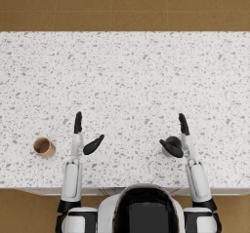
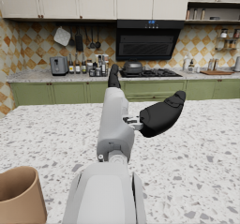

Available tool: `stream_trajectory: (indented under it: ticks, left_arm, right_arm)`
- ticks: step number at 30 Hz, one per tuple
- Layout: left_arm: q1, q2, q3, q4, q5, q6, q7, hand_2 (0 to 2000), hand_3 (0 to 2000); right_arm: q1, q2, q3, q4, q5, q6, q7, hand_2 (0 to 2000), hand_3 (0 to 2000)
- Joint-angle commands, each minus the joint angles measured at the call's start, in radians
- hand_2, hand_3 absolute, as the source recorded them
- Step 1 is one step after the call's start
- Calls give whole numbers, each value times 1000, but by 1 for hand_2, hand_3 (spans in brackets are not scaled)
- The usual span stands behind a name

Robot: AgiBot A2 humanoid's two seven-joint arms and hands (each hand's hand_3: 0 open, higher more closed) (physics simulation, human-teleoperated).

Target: Pick up two cups and pour the berry on the right into the cup on the left

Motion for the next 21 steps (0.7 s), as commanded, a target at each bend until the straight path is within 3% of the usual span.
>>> stream_trajectory:
  ticks: [1,3,12,16,21]
  left_arm:
    - [-83,39,-151,-76,23,0,0,0,0]
    - [-112,48,-201,-95,50,0,0,0,0]
    - [-201,233,-545,-92,78,-1,-1,0,0]
    - [-228,255,-542,-33,110,-1,-1,0,0]
    - [-219,250,-522,35,223,-1,-1,0,0]
  right_arm:
    - [-73,21,-58,71,23,0,0,0,0]
    - [-113,26,-73,81,51,0,0,0,0]
    - [-237,28,-120,80,79,-1,1,0,0]
    - [-243,21,-105,49,80,-1,1,0,0]
    - [-239,10,-104,14,80,-1,1,0,0]
